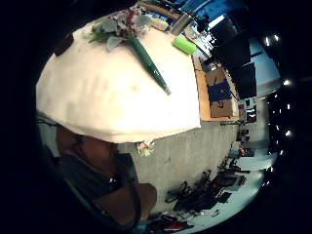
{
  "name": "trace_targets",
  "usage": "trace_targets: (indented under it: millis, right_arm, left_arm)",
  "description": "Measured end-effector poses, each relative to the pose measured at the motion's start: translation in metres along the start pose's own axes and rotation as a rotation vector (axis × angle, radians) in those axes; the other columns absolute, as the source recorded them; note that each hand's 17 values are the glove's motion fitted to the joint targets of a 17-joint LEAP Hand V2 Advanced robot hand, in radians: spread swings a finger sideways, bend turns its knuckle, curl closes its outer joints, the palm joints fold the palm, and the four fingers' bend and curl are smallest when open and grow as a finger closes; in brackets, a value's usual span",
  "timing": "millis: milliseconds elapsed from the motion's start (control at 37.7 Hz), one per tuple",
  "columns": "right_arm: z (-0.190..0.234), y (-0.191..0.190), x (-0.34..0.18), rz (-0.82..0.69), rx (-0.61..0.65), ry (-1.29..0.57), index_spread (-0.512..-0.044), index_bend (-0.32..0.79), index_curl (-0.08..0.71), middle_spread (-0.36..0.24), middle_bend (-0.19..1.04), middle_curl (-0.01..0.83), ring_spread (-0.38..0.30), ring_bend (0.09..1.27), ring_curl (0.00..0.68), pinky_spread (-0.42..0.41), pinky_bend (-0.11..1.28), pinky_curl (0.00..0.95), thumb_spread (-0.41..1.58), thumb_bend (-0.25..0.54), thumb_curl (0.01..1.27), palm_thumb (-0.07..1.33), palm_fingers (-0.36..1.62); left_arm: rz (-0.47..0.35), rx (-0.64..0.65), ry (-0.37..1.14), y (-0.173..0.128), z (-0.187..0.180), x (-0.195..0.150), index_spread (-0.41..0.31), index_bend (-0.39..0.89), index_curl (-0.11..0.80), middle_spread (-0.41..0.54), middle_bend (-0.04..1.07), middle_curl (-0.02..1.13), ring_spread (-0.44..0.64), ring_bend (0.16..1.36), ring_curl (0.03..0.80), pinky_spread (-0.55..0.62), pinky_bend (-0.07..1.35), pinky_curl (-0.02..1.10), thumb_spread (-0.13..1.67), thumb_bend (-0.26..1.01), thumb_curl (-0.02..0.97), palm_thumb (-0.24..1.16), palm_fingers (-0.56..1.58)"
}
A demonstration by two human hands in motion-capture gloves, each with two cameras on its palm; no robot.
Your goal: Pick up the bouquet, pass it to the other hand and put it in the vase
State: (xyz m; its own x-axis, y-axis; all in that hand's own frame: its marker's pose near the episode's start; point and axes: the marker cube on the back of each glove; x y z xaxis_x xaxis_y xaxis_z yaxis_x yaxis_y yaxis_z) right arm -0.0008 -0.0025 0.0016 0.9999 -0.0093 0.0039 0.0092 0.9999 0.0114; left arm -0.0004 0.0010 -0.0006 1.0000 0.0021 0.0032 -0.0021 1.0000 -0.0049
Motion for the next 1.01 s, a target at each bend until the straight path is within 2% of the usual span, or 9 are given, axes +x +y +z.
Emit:
trace_targets:
  millis: [27, 133, 318, 504, 689, 1008]
  right_arm:
    - [0.0, 0.0, 0.0, -0.001, 0.0, -0.001, -0.181, 0.14, 0.034, 0.022, 0.25, 0.065, 0.073, 0.25, 0.041, 0.148, 0.38, 0.084, 0.44, 0.237, 0.07, 0.36, 0.33]
    - [0.002, -0.003, -0.002, -0.013, 0.007, -0.015, -0.259, 0.14, 0.088, 0.032, 0.26, 0.113, 0.111, 0.27, 0.089, 0.216, 0.41, 0.15, 0.7, 0.255, 0.1, 0.41, 0.3]
    - [0.002, -0.002, -0.002, -0.026, -0.011, -0.009, -0.325, 0.14, 0.136, 0.04, 0.27, 0.172, 0.147, 0.29, 0.133, 0.276, 0.43, 0.205, 0.97, 0.237, 0.14, 0.44, 0.27]
    - [0.003, -0.003, -0.008, -0.037, -0.001, -0.004, -0.35, 0.14, 0.167, 0.043, 0.27, 0.214, 0.165, 0.3, 0.161, 0.3, 0.43, 0.237, 1.1, 0.203, 0.17, 0.46, 0.25]
    - [0.006, -0.003, -0.006, -0.045, -0.009, 0.001, -0.356, 0.14, 0.189, 0.045, 0.27, 0.245, 0.172, 0.31, 0.181, 0.312, 0.44, 0.266, 1.15, 0.164, 0.2, 0.48, 0.24]
    - [0.015, -0.008, 0.048, 0.032, 0.038, -0.014, -0.354, 0.12, 0.208, 0.046, 0.27, 0.288, 0.178, 0.32, 0.21, 0.319, 0.45, 0.302, 1.18, 0.098, 0.24, 0.5, 0.22]
  left_arm:
    - [-0.001, -0.002, 0.0, 0.0, 0.0, 0.0, -0.035, 0.11, 0.03, 0.024, 0.22, 0.06, 0.1, 0.46, 0.089, 0.16, 0.39, 0.08, 0.4, 0.11, 0.052, 0.2, 0.51]
    - [-0.005, -0.014, 0.008, -0.001, 0.002, -0.002, -0.05, 0.11, 0.066, 0.035, 0.21, 0.13, 0.15, 0.52, 0.17, 0.24, 0.42, 0.16, 0.62, 0.1, 0.082, 0.23, 0.46]
    - [-0.004, -0.016, 0.017, -0.001, 0.003, -0.005, -0.063, 0.12, 0.113, 0.049, 0.2, 0.2, 0.2, 0.55, 0.217, 0.3, 0.44, 0.22, 0.83, 0.06, 0.127, 0.25, 0.42]
    - [-0.001, -0.009, 0.032, 0.001, 0.0, -0.006, -0.064, 0.12, 0.144, 0.054, 0.2, 0.24, 0.22, 0.57, 0.237, 0.33, 0.45, 0.25, 0.93, 0.02, 0.164, 0.26, 0.4]
    - [-0.012, 0.017, 0.047, 0.0, -0.001, -0.01, -0.061, 0.12, 0.167, 0.064, 0.2, 0.27, 0.23, 0.59, 0.252, 0.34, 0.46, 0.28, 0.97, -0.02, 0.194, 0.27, 0.38]
    - [-0.02, 0.069, 0.074, 0.002, 0.001, -0.014, -0.051, 0.11, 0.187, 0.073, 0.2, 0.31, 0.23, 0.61, 0.269, 0.35, 0.47, 0.31, 0.99, -0.02, 0.228, 0.27, 0.36]
